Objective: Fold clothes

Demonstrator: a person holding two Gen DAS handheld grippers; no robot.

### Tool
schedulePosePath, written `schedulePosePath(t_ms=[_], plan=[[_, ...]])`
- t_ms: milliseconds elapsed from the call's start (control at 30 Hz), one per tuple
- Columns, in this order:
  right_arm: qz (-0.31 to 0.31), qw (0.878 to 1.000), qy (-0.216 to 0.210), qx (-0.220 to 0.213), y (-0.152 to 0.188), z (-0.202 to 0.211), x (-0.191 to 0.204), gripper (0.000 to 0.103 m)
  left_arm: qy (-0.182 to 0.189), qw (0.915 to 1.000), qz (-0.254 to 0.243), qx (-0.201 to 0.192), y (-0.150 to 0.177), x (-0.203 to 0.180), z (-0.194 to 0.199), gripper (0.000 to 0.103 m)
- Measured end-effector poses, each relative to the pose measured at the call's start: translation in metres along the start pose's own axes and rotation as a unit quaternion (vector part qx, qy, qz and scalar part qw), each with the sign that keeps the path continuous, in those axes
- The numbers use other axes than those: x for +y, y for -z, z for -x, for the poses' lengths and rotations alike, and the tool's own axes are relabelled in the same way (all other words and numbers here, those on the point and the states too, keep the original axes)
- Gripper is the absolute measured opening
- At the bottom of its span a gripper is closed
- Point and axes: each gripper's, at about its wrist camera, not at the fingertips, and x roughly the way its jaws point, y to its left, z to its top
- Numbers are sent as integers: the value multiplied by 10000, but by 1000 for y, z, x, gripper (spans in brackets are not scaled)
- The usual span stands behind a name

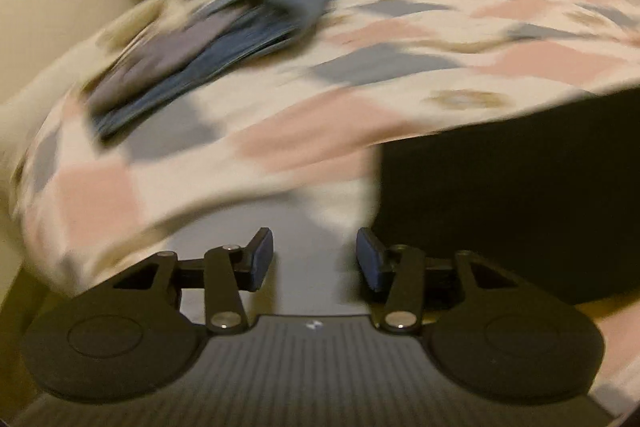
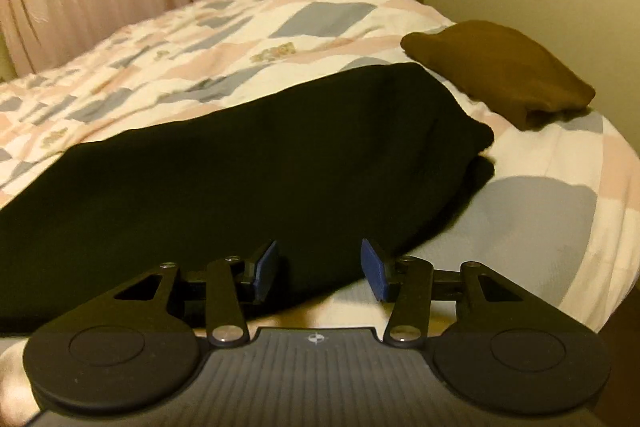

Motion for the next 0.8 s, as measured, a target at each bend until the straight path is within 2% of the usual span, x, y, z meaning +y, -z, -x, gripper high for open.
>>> schedulePosePath(t_ms=[33,100,133,200,267,333,433,500,533,600,667,800], plan=[[-18,10000,-20,-11,2,3,-1,51,7,9999,100,51,0,9,-5,38],[-48,10000,-44,1,3,4,1,51,68,9994,326,135,1,26,-13,36],[-63,10000,-56,7,4,4,2,51,318,9981,526,89,-2,32,-6,36],[-93,9999,-80,19,5,5,4,51,736,9953,621,-42,-7,31,7,35],[-123,9999,-104,30,6,5,6,51,1050,9936,331,-245,-10,13,18,35],[-153,9998,-129,42,7,6,9,50,1398,9898,-9,-263,-11,-10,16,37],[-197,9997,-165,60,9,7,12,47,1299,9900,-536,107,-5,-45,-13,37],[-227,9995,-189,72,10,7,14,47,963,9924,-712,284,-4,-53,-36,38],[-268,9994,-213,70,11,9,14,47,928,9929,-684,304,-9,-51,-40,36],[-367,9990,-250,0,10,18,9,47,1271,9905,-520,90,-23,-40,-36,36],[-323,9993,-178,-114,9,28,3,48,1461,9878,-524,-120,-39,-31,-36,39],[-487,9986,-83,-161,5,31,-9,48,1681,9822,-798,251,-56,-32,-67,39]])
